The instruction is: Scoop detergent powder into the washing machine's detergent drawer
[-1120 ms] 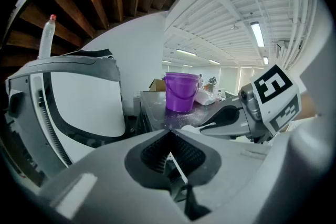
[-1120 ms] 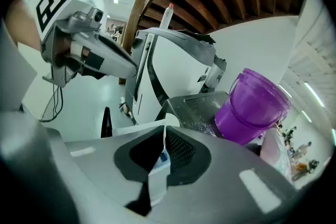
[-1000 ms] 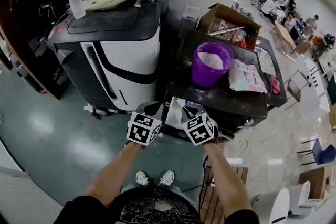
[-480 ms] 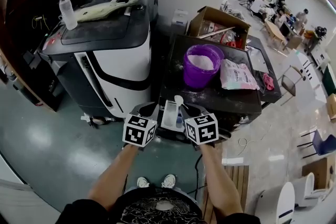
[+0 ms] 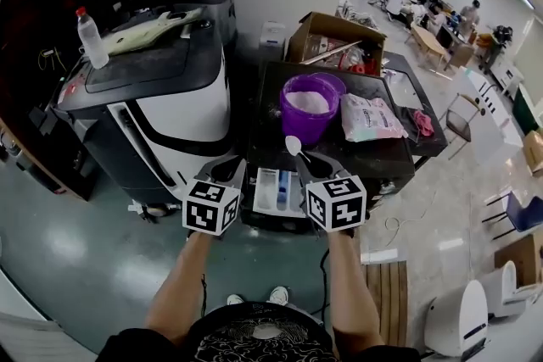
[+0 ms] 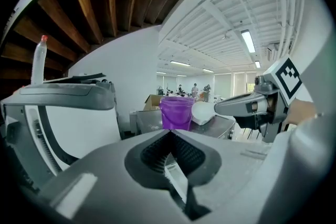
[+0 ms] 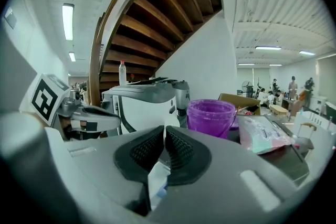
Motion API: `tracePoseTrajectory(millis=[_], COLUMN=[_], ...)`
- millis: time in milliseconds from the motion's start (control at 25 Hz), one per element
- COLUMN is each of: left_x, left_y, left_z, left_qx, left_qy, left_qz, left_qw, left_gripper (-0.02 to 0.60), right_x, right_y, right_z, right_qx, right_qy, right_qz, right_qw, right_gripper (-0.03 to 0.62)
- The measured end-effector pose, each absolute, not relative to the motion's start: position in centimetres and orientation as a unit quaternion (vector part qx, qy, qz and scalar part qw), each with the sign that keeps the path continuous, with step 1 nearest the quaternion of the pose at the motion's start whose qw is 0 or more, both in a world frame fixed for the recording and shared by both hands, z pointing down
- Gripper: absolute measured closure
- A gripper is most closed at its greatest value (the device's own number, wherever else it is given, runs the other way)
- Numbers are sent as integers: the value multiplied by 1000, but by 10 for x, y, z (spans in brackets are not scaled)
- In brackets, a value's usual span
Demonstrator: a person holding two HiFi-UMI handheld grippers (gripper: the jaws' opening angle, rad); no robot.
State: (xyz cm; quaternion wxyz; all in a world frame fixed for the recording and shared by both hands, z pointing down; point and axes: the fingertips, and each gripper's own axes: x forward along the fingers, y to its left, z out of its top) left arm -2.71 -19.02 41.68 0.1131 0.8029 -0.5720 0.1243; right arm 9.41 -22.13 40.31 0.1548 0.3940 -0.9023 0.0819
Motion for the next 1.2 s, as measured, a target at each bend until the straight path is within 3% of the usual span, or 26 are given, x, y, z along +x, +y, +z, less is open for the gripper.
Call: tracePoseTrajectory(millis=[480,1200], left_x=[-21,-16], left_y=[-199,-197], left_z=[365,375], left_qx=[812,810], left_qy=[-570,-571], left_qz=[108,112], left_qw=[66,74], left_gripper=[581,581], right_x=[123,127], right_y=[-221,-217], right_z=[340,350], right_qx=[419,421], right_qy=[-902,-900], right_qz=[72,69], right_qw=[78,90], right_gripper=[557,557])
